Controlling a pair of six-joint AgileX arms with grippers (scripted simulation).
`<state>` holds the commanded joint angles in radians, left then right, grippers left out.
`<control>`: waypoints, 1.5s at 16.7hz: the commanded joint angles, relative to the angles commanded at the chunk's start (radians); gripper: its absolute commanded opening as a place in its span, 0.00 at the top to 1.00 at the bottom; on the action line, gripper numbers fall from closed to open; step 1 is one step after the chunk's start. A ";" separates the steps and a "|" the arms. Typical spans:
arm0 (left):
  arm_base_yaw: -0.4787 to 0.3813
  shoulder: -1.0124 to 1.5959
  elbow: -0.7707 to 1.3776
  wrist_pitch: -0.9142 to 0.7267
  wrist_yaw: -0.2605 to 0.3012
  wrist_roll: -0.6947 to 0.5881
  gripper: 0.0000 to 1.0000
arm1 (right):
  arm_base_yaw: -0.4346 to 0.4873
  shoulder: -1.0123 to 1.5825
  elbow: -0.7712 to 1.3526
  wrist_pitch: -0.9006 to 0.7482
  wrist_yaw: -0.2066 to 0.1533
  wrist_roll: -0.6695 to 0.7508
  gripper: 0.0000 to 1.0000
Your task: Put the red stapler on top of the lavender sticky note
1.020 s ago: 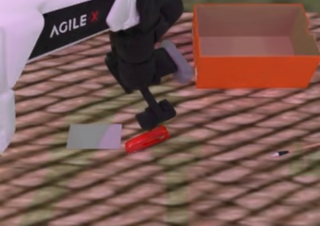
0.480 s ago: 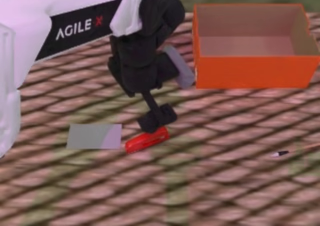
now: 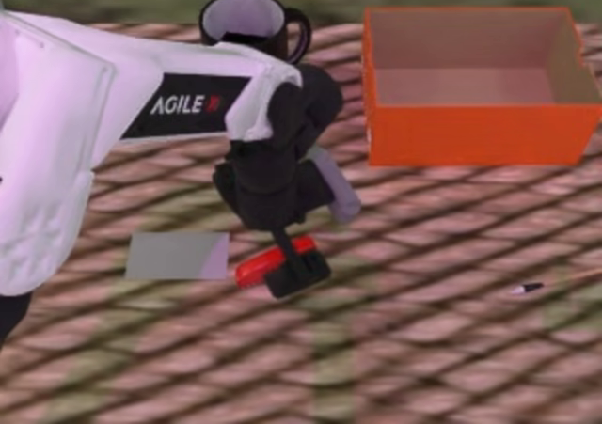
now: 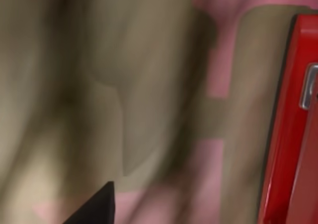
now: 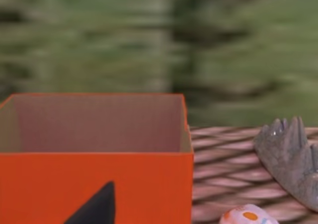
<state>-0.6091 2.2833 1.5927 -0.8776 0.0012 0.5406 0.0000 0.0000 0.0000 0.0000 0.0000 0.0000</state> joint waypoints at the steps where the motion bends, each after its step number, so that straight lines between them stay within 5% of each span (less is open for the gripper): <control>1: 0.000 0.002 -0.004 0.005 0.000 0.000 0.00 | 0.000 0.000 0.000 0.000 0.000 0.000 0.00; 4: 0.000 0.002 -0.004 0.005 0.000 0.000 0.00 | 0.000 0.000 0.000 0.000 0.000 0.000 0.00; 17: 0.000 0.002 -0.004 0.005 0.000 0.000 0.98 | 0.000 0.000 0.000 0.000 0.000 0.000 0.00; 25: 0.000 0.002 -0.004 0.005 0.000 0.000 1.00 | 0.000 0.000 0.000 0.000 0.000 0.000 0.00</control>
<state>-0.6092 2.2855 1.5890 -0.8728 0.0012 0.5407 0.0000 0.0000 0.0000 0.0000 0.0000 0.0000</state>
